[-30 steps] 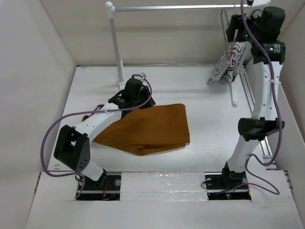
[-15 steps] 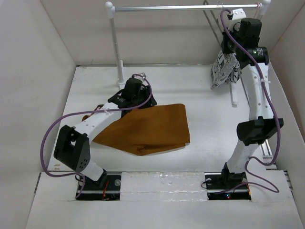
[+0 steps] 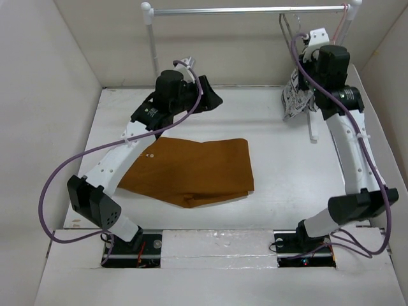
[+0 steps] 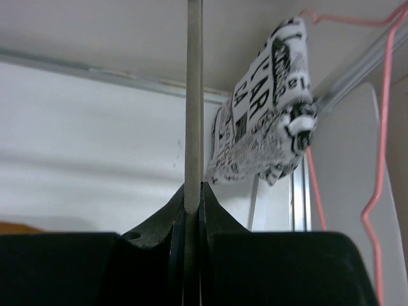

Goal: Place the trousers on the hanger
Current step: Pick up the hanger from the clothesline, then place the trousers on the hanger.

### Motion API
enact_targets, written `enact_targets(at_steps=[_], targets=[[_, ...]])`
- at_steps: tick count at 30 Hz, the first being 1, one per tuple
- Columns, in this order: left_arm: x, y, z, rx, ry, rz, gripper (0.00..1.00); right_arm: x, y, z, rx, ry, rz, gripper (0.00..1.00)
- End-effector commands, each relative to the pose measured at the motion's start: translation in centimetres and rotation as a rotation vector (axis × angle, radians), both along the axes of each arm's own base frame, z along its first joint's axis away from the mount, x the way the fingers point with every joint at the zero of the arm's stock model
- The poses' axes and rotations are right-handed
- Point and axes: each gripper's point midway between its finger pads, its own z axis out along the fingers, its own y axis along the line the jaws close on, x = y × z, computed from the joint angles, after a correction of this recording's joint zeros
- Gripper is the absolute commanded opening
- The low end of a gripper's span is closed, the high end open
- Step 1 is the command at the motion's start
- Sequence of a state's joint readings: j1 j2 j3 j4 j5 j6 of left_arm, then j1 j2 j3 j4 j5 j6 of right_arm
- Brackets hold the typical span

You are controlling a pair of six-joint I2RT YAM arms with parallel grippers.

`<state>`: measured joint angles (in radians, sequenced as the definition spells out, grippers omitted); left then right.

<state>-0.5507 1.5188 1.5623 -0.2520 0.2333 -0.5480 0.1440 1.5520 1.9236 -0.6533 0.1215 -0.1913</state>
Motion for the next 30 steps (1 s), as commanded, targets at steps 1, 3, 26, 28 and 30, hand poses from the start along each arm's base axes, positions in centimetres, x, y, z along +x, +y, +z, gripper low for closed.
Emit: enact_targets(at_steps=[1,3,26,28,30], targets=[[-1.1,-2.4,5.2,-0.093,-0.071,-0.089,0.59,-1.5,1.0,1.2,0.010,-0.100,0.013,0.00],[-0.7,-3.9,5.6,-0.098,-0.072,-0.103,0.59,-2.2,1.3,-0.7,0.007,-0.081,0.024,0.00],[2.9,-15.8,1.5,-0.200,0.083,-0.144,0.48,-8.1,9.8,-8.9,0.080,0.056,0.216,0.00],[3.0,-15.8,1.5,-0.207,0.082,-0.138,0.42,-8.3,10.8,-8.8,0.090,0.054,0.248,0.00],[3.0,-16.3,1.3,-0.208,0.094,-0.154,0.26,-8.5,11.1,-9.1,0.071,0.070,0.240,0.00]])
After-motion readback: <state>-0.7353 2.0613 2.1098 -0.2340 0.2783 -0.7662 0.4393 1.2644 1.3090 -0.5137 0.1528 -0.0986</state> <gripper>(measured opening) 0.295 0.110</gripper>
